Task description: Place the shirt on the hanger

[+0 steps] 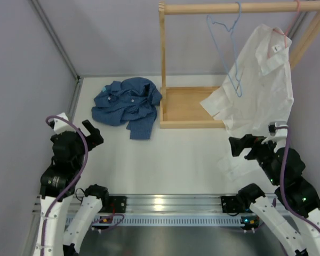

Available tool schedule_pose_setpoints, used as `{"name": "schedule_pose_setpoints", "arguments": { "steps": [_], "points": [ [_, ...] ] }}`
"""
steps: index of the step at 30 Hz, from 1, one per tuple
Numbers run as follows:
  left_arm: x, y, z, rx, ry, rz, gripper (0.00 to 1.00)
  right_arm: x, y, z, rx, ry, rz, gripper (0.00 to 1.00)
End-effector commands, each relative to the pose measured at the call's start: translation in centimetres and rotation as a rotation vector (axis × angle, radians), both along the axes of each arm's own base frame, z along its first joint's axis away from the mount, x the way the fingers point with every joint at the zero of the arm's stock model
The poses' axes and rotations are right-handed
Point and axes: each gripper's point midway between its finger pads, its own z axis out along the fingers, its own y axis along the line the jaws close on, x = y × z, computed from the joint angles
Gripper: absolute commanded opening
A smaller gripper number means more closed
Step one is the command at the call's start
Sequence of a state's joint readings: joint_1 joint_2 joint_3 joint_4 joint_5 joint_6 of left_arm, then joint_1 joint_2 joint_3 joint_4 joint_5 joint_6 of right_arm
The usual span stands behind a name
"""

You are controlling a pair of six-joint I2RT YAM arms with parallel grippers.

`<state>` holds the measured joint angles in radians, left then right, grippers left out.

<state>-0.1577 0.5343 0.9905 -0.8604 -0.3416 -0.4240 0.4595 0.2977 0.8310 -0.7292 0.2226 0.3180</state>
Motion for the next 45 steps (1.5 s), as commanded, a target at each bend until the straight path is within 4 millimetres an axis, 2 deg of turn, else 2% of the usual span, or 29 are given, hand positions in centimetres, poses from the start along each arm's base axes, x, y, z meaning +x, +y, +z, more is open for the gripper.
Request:
{"name": "schedule_pose_setpoints", "arguments": {
  "steps": [1, 5, 8, 9, 10, 11, 12, 13, 14, 16, 17, 18, 22, 24, 26, 27, 29, 31, 32, 33, 34, 35, 38, 40, 41, 43, 44, 45],
  "points": [
    [0.7, 1.0, 1.2, -0.038, -0.053, 0.093, 0.98, 0.2, 1.3, 0.7, 0.027, -0.030, 0.060, 1.00],
    [2.1, 1.0, 0.8, -0.113, -0.044, 0.165, 0.98, -0.3, 4.8, 1.0, 0.085, -0.048, 0.243, 0.99],
    [4.7, 0.1, -0.1, -0.199, -0.039, 0.190, 0.98, -1.1, 7.9, 1.6, 0.144, -0.072, 0.418, 1.00],
    [6.0, -0.5, -1.1, -0.214, -0.013, 0.179, 0.98, -1.7, 8.9, 1.9, 0.165, -0.075, 0.484, 0.99],
    [7.6, -1.8, -1.5, -0.274, -0.030, 0.145, 0.98, -1.7, 9.5, 2.3, 0.193, -0.093, 0.510, 1.00],
    [8.4, -2.1, -2.0, -0.298, -0.021, 0.151, 0.98, -1.8, 9.8, 2.4, 0.206, -0.097, 0.529, 0.99],
    [9.9, -2.3, -3.5, -0.307, 0.026, 0.176, 0.98, -1.9, 10.0, 2.5, 0.213, -0.098, 0.541, 0.99],
    [10.9, -1.8, -3.8, -0.321, 0.016, 0.235, 0.98, -1.8, 10.1, 2.3, 0.220, -0.091, 0.537, 0.99],
    [12.4, -1.5, -5.3, -0.303, 0.061, 0.275, 0.98, -1.6, 10.1, 2.3, 0.224, -0.088, 0.532, 0.99],
    [14.2, -1.0, -6.7, -0.293, 0.071, 0.335, 0.98, -1.4, 10.1, 1.6, 0.223, -0.070, 0.527, 1.00],
    [15.9, -0.9, -6.4, -0.304, 0.032, 0.329, 0.98, -1.3, 10.2, 1.5, 0.224, -0.066, 0.527, 0.99],
    [17.5, -1.1, -8.3, -0.287, 0.067, 0.327, 0.98, -1.2, 10.2, 1.1, 0.220, -0.059, 0.525, 0.99],
    [23.2, -1.5, -9.4, -0.286, 0.053, 0.264, 0.98, -0.8, 10.4, -1.3, 0.205, 0.002, 0.521, 0.99],
    [25.7, -0.8, -9.9, -0.278, 0.052, 0.288, 0.98, -0.8, 10.5, -2.6, 0.197, 0.040, 0.522, 1.00],
    [27.1, 0.1, -10.6, -0.278, 0.065, 0.302, 0.98, -0.7, 10.6, -3.5, 0.194, 0.063, 0.519, 0.99],
    [27.9, 0.5, -12.1, -0.273, 0.094, 0.317, 0.98, -0.6, 10.6, -3.8, 0.194, 0.072, 0.516, 0.99],
    [28.9, 1.6, -12.3, -0.287, 0.089, 0.350, 0.98, -0.4, 10.6, -4.7, 0.192, 0.094, 0.514, 0.99],
    [29.7, 2.5, -13.2, -0.300, 0.087, 0.386, 0.98, -0.2, 10.6, -5.3, 0.182, 0.110, 0.505, 1.00],
    [30.2, 2.4, -14.5, -0.302, 0.103, 0.384, 0.98, -0.1, 10.6, -5.4, 0.179, 0.112, 0.506, 0.99],
    [30.5, 3.8, -14.9, -0.310, 0.099, 0.407, 0.98, 0.0, 10.7, -5.5, 0.178, 0.116, 0.505, 1.00],
    [31.6, 4.1, -14.8, -0.336, 0.089, 0.390, 0.98, 0.1, 10.8, -5.7, 0.173, 0.124, 0.506, 0.99],
    [32.2, 4.1, -16.9, -0.343, 0.131, 0.386, 0.98, 0.2, 10.8, -5.7, 0.171, 0.124, 0.505, 0.99],
    [34.8, 3.6, -18.5, -0.366, 0.150, 0.335, 0.92, 0.5, 10.9, -5.7, 0.166, 0.127, 0.507, 0.99],
    [36.2, 3.0, -18.6, -0.365, 0.143, 0.287, 0.90, 0.7, 11.1, -5.9, 0.177, 0.136, 0.509, 1.00],
    [37.3, 2.9, -18.4, -0.368, 0.123, 0.270, 0.81, 0.7, 11.4, -5.8, 0.187, 0.134, 0.520, 0.99],
    [38.0, 2.4, -18.1, -0.381, 0.108, 0.230, 0.68, 0.7, 11.7, -6.2, 0.198, 0.150, 0.533, 0.99],
    [37.9, 2.2, -18.0, -0.388, 0.106, 0.225, 0.39, 0.8, 11.8, -6.3, 0.201, 0.148, 0.536, 0.99],
    [37.7, 2.1, -18.0, -0.395, 0.107, 0.222, 0.20, 1.0, 11.9, -6.7, 0.196, 0.162, 0.530, 1.00]
  ]
}}
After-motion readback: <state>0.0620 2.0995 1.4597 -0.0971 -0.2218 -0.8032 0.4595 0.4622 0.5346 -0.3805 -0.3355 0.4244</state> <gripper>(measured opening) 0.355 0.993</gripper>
